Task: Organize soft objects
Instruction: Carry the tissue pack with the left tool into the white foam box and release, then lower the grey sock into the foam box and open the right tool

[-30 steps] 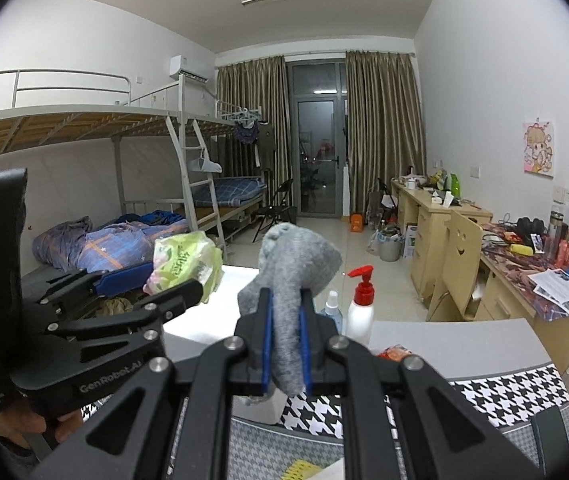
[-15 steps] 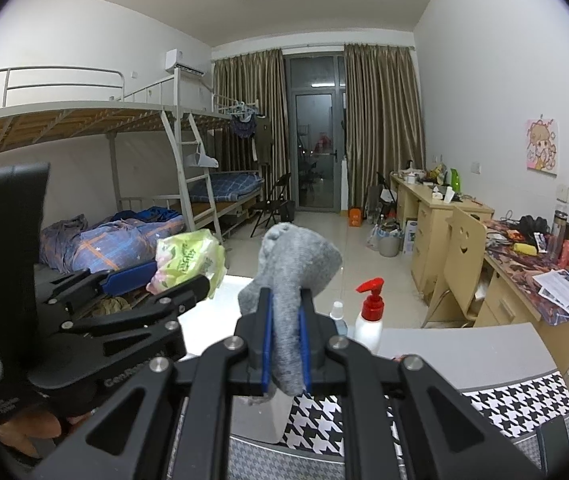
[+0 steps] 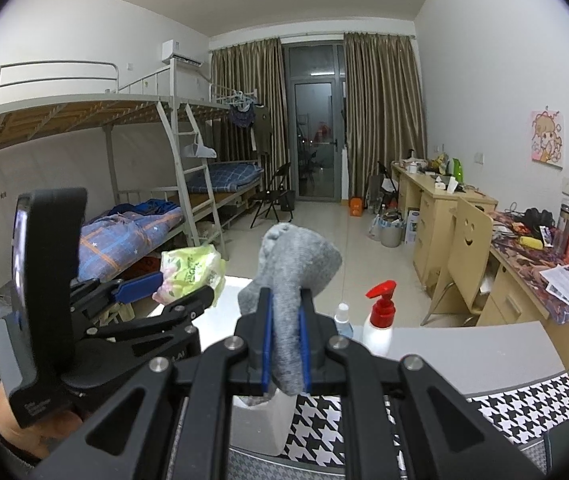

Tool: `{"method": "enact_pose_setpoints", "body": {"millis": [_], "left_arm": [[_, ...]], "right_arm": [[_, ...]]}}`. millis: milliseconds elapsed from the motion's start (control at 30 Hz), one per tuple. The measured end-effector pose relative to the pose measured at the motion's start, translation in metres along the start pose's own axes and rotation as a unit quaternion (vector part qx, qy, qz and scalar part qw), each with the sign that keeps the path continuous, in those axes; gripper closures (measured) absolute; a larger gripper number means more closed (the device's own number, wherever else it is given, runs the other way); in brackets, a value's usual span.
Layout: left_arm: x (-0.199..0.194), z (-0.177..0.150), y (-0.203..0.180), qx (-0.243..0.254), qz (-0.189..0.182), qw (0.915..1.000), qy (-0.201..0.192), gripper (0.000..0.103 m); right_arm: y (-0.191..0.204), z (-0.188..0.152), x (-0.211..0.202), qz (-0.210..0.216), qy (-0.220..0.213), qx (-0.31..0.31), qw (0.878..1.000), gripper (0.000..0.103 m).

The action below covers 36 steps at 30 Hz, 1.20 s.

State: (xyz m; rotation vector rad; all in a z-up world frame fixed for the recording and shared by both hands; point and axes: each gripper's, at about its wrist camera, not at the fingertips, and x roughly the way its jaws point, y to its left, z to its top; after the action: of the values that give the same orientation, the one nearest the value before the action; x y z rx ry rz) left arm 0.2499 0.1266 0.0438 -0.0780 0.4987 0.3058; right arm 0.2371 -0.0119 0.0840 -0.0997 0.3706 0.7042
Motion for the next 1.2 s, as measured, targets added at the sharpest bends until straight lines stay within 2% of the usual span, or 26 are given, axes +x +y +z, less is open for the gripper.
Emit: {"method": "enact_pose_setpoints", "body": {"millis": [400,467,633,900,1200], "left_arm": [[0.029,-0.002,0.006,-0.008,-0.017,0.9991,0.039,0.046],[0.033,-0.003,0.007,-0.008,-0.020,0.9987,0.047,0.042],[0.037,-0.004,0.014,-0.010,-0.011,0.9985,0.053,0.009],[0.016,0.003,0.028,-0.028,0.002,0.9993,0.025,0.002],[-0.001,0.005,0.048,-0.045,0.027,0.9986,0.004,0.001]], "right_arm": [[-0.002,0.003,0.010,-0.006,0.011,0.004,1.000,0.089],[-0.002,0.004,0.012,-0.007,0.012,0.003,1.000,0.089],[0.001,0.004,0.014,-0.009,0.013,0.001,1.000,0.088],[0.000,0.005,0.015,-0.009,0.012,0.003,1.000,0.088],[0.006,0.010,0.024,0.001,0.016,0.000,1.000,0.088]]}}
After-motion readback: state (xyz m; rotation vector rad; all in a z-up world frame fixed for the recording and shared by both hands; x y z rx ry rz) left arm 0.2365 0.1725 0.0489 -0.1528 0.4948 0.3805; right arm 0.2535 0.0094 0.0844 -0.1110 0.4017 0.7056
